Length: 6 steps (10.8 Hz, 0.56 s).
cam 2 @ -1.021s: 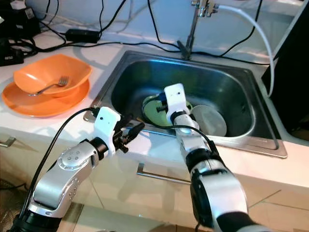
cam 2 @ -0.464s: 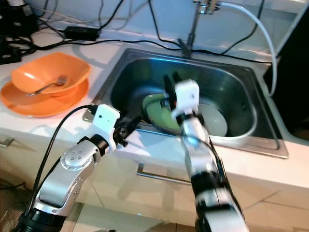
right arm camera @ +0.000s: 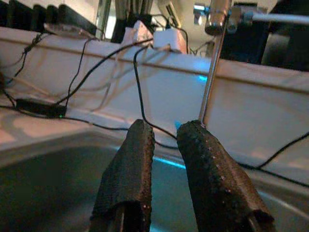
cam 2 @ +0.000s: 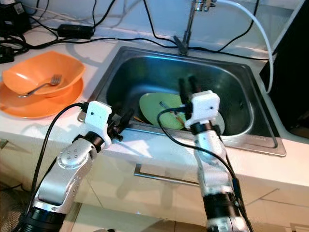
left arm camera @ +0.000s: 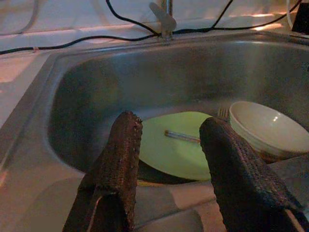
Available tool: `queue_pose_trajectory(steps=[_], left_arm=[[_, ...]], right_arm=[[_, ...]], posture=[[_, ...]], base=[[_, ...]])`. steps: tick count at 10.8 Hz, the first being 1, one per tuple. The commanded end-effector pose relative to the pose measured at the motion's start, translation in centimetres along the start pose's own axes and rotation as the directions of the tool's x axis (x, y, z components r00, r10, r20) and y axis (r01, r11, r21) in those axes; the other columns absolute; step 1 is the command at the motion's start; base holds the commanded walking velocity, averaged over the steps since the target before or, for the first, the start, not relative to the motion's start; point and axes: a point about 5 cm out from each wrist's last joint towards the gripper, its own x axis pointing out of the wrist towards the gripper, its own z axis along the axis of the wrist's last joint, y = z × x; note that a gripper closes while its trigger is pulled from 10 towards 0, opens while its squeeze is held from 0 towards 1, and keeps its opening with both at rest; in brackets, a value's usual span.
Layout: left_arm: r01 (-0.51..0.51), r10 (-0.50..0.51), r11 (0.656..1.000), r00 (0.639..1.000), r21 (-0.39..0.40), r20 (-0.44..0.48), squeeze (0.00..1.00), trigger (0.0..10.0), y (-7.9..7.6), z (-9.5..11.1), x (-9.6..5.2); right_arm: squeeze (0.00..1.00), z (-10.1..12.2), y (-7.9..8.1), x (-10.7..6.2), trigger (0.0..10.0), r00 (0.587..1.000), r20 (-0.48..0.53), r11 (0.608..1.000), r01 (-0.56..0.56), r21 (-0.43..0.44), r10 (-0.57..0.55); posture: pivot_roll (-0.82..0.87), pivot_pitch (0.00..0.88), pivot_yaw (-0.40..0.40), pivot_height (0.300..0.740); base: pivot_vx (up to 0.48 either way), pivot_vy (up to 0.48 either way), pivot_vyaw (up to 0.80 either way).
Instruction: Kitchen organization
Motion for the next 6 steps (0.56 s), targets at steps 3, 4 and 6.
queue_pose_trajectory(steps=[3,4,6], left_arm=[[-0.040,0.040,0.999,0.999,0.024,0.021,0.00,10.0,0.3,-0.1,0.1],[-0.060,0.059,0.998,0.997,0.031,0.043,0.00,10.0,0.5,-0.2,0.0],[-0.130,0.126,0.991,0.989,0.045,0.073,0.00,10.0,1.2,-0.3,-0.4]], right_arm=[[0.00,-1.0,0.3,-1.5,10.0,0.997,-0.067,0.999,0.030,0.019,-0.028],[0.00,-2.0,1.1,-2.2,10.0,0.994,-0.106,0.999,0.035,0.039,-0.031],[0.00,-2.1,1.9,-2.3,10.0,0.994,-0.110,0.997,0.033,0.063,-0.026]], posture=[[0.13,0.114,-0.037,0.740],[0.13,0.113,-0.038,0.740],[0.14,0.111,-0.038,0.740]], base=[[0.000,0.000,0.00],[0.000,0.000,0.00],[0.000,0.000,0.00]])
